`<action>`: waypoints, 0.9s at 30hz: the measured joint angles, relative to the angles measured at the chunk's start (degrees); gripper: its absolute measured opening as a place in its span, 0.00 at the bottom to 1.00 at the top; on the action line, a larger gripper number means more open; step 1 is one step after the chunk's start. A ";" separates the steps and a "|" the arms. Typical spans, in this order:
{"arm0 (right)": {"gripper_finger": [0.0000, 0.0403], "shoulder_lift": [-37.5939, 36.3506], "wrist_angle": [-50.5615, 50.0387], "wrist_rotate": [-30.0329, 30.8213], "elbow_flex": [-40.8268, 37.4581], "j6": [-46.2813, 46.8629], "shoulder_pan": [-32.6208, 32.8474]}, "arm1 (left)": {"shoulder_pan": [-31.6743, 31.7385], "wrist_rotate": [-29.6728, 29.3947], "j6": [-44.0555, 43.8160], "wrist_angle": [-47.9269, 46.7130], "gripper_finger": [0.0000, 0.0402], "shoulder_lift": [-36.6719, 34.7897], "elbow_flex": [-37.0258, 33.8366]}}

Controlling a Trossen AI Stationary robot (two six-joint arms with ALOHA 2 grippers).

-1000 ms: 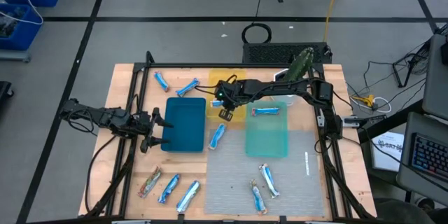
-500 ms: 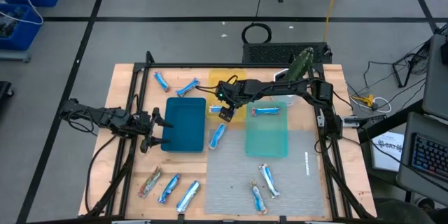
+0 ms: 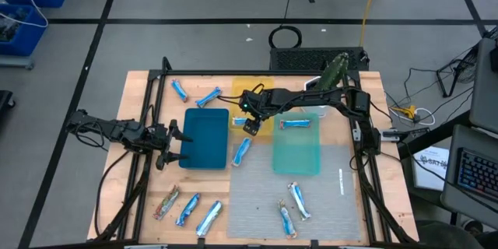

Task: Pick and place Granola Bars by type
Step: Put the yellow granola bar into the yellow bin

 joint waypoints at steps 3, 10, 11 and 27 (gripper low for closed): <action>0.65 0.00 -0.20 0.74 0.00 0.47 0.00 | -0.01 0.00 0.00 -0.01 0.77 -0.01 0.00; 0.47 0.00 -0.20 1.51 0.00 -1.04 0.00 | -0.01 0.00 0.00 0.00 0.77 0.00 0.00; 0.43 0.00 -0.22 1.47 0.00 -1.05 0.00 | 0.00 0.00 0.00 0.00 0.77 0.00 -0.01; 0.21 0.00 -1.06 1.31 0.00 0.38 0.02 | 0.00 0.00 0.00 0.01 0.77 0.01 0.00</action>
